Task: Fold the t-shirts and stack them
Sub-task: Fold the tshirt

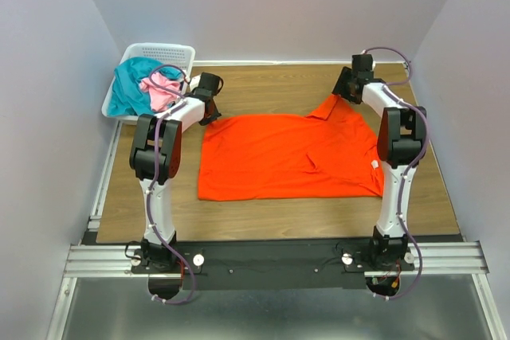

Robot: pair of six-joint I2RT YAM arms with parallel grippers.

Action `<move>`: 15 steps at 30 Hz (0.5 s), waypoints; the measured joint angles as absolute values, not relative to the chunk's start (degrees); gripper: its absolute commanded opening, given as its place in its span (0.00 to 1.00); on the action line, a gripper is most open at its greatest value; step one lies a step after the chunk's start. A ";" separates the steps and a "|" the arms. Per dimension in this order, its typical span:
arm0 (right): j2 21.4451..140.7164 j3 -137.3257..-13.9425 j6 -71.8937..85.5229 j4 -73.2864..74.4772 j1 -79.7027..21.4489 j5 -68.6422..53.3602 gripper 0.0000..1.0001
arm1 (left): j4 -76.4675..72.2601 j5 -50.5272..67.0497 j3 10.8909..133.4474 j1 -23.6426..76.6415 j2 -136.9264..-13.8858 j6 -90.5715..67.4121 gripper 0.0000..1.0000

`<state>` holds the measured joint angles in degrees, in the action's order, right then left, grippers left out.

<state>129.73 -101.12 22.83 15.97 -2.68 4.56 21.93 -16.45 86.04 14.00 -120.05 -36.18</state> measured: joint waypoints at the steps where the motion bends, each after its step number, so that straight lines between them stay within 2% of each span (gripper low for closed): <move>1: 130.82 -102.21 22.85 15.97 -2.68 4.51 0.63 | 21.93 -16.43 86.04 14.00 -120.05 -36.18 0.00; 4: 133.62 -105.30 22.92 15.86 -2.70 3.88 0.57 | 21.93 -16.19 86.04 14.00 -120.05 -36.18 0.00; 7: 135.52 -107.22 22.98 15.62 -2.81 3.31 0.45 | 21.93 -16.01 86.04 14.00 -120.05 -36.18 0.00; 8: 135.92 -107.81 23.11 15.59 -2.90 3.03 0.36 | 21.91 -15.90 86.04 14.00 -120.05 -36.18 0.00; 10: 136.25 -108.29 22.98 15.64 -3.03 2.59 0.29 | 21.91 -15.84 86.04 14.00 -120.05 -36.18 0.00; 11: 136.27 -108.38 23.03 15.68 -3.14 2.20 0.19 | 21.91 -15.84 86.04 14.00 -120.05 -36.18 0.00; 14: 136.27 -108.51 22.96 15.59 -3.49 2.02 0.01 | 21.91 -15.79 86.04 14.00 -120.05 -36.18 0.00; 15: 136.27 -108.51 22.74 15.62 -3.68 2.02 0.01 | 21.91 -15.79 86.04 14.00 -120.05 -36.18 0.00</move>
